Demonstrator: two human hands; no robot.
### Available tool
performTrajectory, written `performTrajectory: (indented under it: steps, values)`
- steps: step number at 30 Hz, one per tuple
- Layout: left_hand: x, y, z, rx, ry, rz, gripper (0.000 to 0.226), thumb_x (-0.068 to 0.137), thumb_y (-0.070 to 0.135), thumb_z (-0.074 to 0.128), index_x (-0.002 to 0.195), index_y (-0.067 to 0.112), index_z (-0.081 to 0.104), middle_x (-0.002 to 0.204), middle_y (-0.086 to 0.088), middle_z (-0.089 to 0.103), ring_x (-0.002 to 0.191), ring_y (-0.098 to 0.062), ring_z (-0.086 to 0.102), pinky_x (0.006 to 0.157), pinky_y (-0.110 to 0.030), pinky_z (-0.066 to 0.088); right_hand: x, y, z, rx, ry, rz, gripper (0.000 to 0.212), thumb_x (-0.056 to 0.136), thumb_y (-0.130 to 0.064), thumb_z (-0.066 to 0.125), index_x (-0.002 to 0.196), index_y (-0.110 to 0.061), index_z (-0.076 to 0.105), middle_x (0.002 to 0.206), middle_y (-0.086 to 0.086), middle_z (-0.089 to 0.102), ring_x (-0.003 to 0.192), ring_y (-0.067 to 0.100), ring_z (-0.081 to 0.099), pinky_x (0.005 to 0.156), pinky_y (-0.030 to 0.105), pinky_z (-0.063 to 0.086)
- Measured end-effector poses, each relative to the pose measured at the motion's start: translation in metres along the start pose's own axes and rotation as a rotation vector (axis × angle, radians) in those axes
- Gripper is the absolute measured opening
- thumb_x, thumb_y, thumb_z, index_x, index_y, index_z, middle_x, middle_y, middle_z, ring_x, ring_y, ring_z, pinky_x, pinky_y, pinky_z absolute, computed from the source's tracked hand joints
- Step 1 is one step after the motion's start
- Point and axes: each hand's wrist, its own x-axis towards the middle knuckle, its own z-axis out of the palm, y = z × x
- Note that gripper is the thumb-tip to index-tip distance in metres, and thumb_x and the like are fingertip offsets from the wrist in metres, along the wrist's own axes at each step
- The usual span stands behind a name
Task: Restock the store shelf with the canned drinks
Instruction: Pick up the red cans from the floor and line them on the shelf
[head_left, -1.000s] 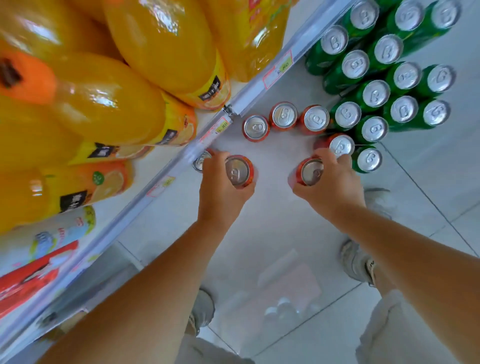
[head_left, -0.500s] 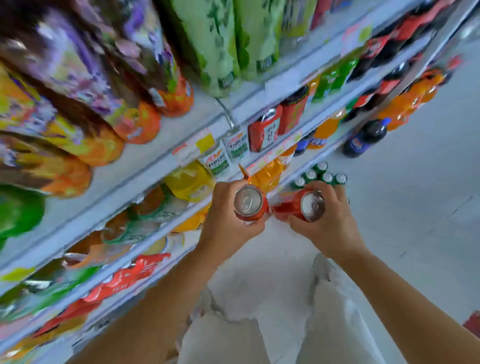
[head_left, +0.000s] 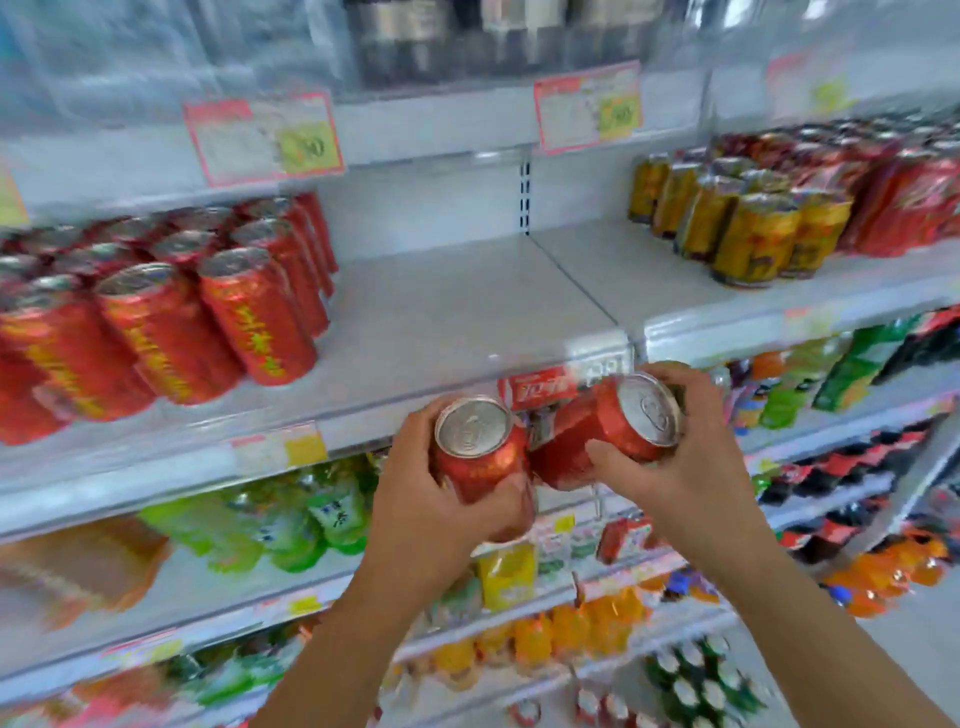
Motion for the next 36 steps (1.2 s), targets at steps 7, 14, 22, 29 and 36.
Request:
performTrajectory:
  steps: [7,14,22,29,36]
  values:
    - [0.029,0.021,-0.076,-0.149,0.212,-0.001,0.059,0.054,0.039,0.077,0.111,0.036,0.062,0.101,0.013,0.072,0.086,-0.003,0.067,0.076,-0.014,0.051,0.057,-0.051,0.044,0.044,-0.049,-0.131,0.068,0.059,-0.040,0.081,0.117,-0.031,0.046,0.100,-0.016,0.060,0.088,0.002,0.062,0.083,0.026,0.050]
    - [0.039,0.006,-0.114,-0.203,0.255,-0.047,0.052,0.074,0.010,0.081,0.120,0.024,0.061,0.104,0.010,0.071,0.091,-0.005,0.069,0.072,-0.014,0.052,0.110,-0.078,0.094,0.056,-0.173,-0.159,0.063,0.069,-0.021,0.082,0.118,-0.028,0.043,0.108,-0.015,0.057,0.093,-0.001,0.058,0.076,0.017,0.044]
    - [0.046,-0.003,-0.115,-0.212,0.283,-0.056,0.043,0.078,0.014,0.079,0.112,0.032,0.060,0.096,0.016,0.071,0.089,-0.003,0.069,0.069,-0.015,0.053,0.133,-0.077,0.148,-0.086,-0.229,-0.171,0.061,0.071,-0.039,0.079,0.119,-0.030,0.044,0.109,-0.012,0.057,0.095,0.008,0.056,0.079,0.026,0.044]
    - [0.057,-0.012,-0.118,-0.137,0.269,-0.059,0.047,0.063,0.049,0.072,0.107,0.038,0.064,0.097,0.012,0.073,0.090,-0.009,0.070,0.075,-0.028,0.057,0.135,-0.058,0.152,-0.040,-0.450,-0.090,0.090,0.074,-0.027,0.082,0.144,-0.030,0.026,0.125,-0.006,0.050,0.110,0.011,0.051,0.080,0.017,0.040]
    - [0.060,-0.018,-0.118,-0.104,0.256,-0.055,0.043,0.061,0.054,0.070,0.102,0.042,0.064,0.094,0.014,0.073,0.088,-0.007,0.071,0.074,-0.027,0.056,0.171,-0.054,0.177,-0.170,-0.422,-0.120,0.085,0.073,-0.034,0.082,0.141,-0.017,0.034,0.137,0.004,0.052,0.120,0.022,0.054,0.095,0.032,0.044]
